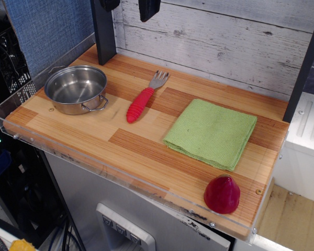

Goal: Move red fork to the left between the green cloth and silver pot

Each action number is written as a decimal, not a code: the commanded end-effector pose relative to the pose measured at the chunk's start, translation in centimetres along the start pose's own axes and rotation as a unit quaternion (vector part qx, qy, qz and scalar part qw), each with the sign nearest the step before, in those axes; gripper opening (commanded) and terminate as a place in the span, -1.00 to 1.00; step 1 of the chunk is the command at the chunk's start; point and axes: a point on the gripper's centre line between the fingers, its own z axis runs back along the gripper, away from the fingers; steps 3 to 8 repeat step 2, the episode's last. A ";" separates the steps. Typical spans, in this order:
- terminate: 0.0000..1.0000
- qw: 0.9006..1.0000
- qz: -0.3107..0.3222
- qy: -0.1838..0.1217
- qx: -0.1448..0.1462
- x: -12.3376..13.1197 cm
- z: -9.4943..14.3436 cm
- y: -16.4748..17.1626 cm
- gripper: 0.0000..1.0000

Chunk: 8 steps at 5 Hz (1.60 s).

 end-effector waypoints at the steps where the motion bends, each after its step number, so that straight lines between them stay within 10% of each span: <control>1: -1.00 1.000 0.000 -0.023 0.006 -0.6 1.3 0.0 1.00; 2: 1.00 1.000 0.000 -0.023 0.006 -0.6 1.3 0.0 1.00; 8: 1.00 1.000 0.000 -0.023 0.006 -0.6 1.3 0.0 1.00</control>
